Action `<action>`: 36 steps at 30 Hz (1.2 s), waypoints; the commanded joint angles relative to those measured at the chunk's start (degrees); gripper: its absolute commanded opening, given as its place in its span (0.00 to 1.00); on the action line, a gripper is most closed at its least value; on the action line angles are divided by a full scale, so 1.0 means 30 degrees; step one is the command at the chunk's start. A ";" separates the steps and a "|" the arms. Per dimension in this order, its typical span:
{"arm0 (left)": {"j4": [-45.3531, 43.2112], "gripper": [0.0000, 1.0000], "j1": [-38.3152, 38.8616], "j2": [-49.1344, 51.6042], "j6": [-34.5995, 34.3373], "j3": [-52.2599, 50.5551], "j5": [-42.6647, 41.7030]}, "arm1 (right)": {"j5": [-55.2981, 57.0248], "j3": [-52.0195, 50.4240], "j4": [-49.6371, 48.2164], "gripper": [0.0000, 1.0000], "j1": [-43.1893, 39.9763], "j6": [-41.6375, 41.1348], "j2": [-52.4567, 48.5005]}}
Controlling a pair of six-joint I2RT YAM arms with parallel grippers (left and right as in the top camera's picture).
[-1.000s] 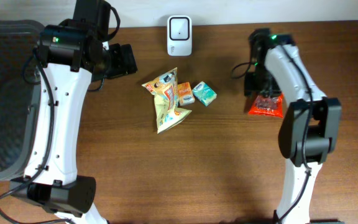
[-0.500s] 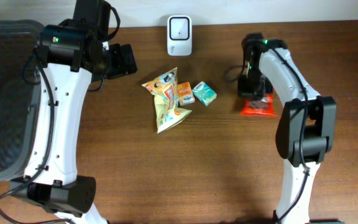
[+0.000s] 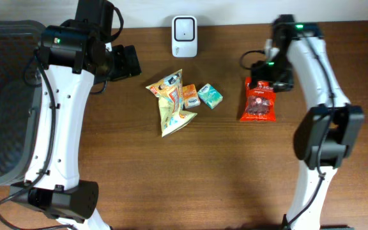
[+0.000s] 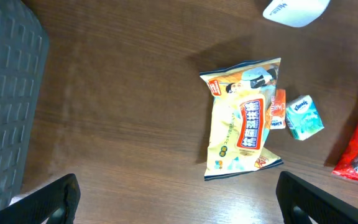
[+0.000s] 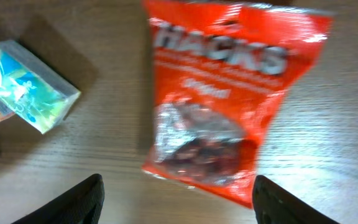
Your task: Scan the item barcode
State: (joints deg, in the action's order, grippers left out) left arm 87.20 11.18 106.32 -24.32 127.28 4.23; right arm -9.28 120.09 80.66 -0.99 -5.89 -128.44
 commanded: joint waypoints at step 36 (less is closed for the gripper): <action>-0.0029 0.99 0.0095 -0.0124 -0.0175 -0.0007 -0.0131 | 1.3187 -0.6309 -0.5457 0.04 0.5071 -0.4313 0.2295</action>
State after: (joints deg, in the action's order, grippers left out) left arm 87.20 11.18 106.32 -24.29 127.28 4.23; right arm 12.25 102.78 64.97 6.79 -10.98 -120.01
